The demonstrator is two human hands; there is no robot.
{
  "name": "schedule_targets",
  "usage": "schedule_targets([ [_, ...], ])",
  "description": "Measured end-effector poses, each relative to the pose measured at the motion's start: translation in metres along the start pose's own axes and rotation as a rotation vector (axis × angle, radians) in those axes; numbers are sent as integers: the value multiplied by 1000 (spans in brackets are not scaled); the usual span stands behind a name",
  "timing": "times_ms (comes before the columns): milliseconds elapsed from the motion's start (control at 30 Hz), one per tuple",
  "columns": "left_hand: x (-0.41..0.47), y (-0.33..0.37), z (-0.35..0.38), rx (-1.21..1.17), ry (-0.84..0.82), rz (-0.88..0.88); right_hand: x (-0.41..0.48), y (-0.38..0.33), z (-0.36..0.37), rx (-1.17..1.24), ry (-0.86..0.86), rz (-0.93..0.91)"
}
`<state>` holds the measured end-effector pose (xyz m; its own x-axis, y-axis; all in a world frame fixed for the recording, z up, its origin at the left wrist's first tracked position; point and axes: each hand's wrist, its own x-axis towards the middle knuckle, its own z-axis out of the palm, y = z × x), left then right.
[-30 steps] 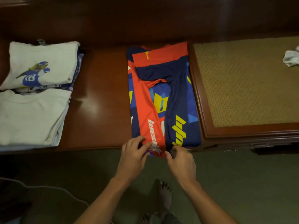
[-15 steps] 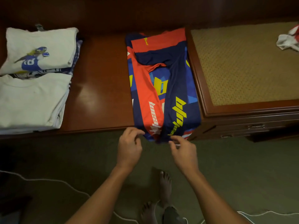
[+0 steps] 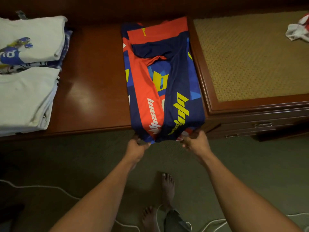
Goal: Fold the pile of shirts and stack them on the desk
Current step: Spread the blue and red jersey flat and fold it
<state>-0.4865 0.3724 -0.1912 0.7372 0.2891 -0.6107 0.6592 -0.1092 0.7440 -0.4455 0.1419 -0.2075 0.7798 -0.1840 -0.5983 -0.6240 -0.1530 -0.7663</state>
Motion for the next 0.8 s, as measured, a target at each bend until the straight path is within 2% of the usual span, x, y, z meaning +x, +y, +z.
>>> schedule_targets([
  [267,-35,-30,-6,-35,-147,-126,-26,33,-26,-66,-179,27],
  [433,-88,-33,-14,-113,-154,-97,-68,46,-48,-8,-142,75],
  [533,-120,-19,-22,-163,-153,-102,-99,32,-53,18,-104,85],
  [700,-149,20,-39,-206,-48,-48,-136,-17,-60,-26,-24,30],
  [800,-152,51,-53,-272,-21,-29,-145,-55,-63,91,-5,59],
])
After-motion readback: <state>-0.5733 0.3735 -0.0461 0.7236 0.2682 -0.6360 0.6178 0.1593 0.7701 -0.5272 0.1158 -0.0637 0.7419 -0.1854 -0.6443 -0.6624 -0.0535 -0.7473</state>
